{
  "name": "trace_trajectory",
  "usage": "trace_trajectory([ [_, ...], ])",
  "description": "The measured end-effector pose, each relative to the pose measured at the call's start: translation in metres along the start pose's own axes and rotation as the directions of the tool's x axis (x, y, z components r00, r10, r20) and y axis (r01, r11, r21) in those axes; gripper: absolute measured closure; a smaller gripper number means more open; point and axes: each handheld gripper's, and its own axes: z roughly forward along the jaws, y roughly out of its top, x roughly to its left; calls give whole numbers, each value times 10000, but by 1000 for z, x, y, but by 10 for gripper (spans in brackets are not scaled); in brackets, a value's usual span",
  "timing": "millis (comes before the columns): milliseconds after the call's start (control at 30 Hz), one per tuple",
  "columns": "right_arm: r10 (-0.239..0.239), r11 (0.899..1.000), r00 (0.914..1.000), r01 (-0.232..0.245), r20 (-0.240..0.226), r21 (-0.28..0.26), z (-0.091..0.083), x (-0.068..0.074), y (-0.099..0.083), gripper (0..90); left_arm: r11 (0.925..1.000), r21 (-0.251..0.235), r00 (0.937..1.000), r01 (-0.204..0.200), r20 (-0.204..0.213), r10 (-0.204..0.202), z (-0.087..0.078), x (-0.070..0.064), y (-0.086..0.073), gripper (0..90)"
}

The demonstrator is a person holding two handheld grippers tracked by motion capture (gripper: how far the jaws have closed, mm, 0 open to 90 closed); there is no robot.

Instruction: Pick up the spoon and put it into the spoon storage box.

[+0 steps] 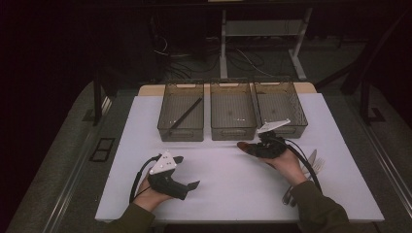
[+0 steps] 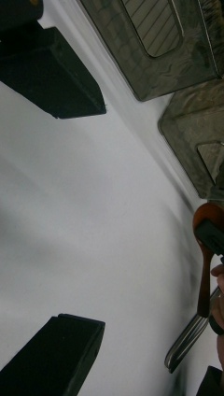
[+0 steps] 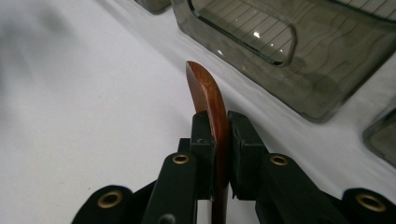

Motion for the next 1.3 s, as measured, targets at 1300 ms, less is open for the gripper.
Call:
trace_trajectory([
  [1300, 86, 9963, 9999, -79, 85, -850, -42, -4, 48, 814, 9999, -99, 10000, 34, 29, -34, 0, -1, 2, 0],
])
